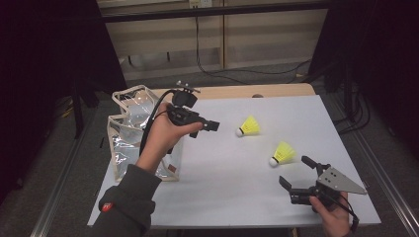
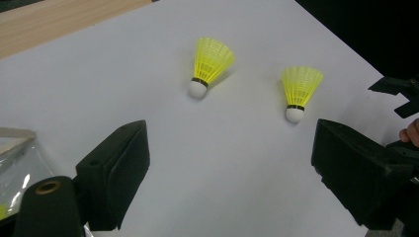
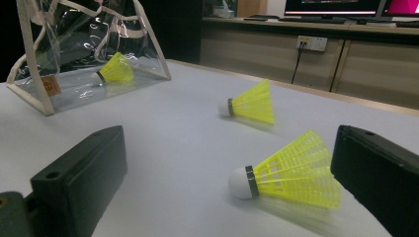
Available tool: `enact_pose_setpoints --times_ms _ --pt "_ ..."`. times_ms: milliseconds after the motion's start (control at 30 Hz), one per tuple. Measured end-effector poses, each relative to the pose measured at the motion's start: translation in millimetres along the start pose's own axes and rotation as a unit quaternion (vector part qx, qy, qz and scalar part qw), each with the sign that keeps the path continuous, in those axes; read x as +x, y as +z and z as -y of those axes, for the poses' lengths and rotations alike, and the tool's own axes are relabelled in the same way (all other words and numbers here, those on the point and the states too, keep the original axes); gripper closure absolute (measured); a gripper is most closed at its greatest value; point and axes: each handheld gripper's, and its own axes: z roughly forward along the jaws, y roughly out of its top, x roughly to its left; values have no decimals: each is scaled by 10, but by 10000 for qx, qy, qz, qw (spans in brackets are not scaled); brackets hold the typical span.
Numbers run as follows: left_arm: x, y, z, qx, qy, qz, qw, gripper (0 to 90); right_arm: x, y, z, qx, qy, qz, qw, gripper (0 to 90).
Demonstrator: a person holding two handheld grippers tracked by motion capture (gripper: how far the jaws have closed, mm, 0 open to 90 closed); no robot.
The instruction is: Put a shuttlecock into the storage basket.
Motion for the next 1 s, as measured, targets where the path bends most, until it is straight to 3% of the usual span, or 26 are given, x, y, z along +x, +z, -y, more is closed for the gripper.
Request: enact_pose_setpoints --times_ms 700,1000 --pt "-99 350 90 116 164 76 9998 99 -4 0 2 7 -13 7 10000 8" --pt "-148 468 118 119 133 102 9998 99 -10 -1 5 7 -7 8 10000 8"
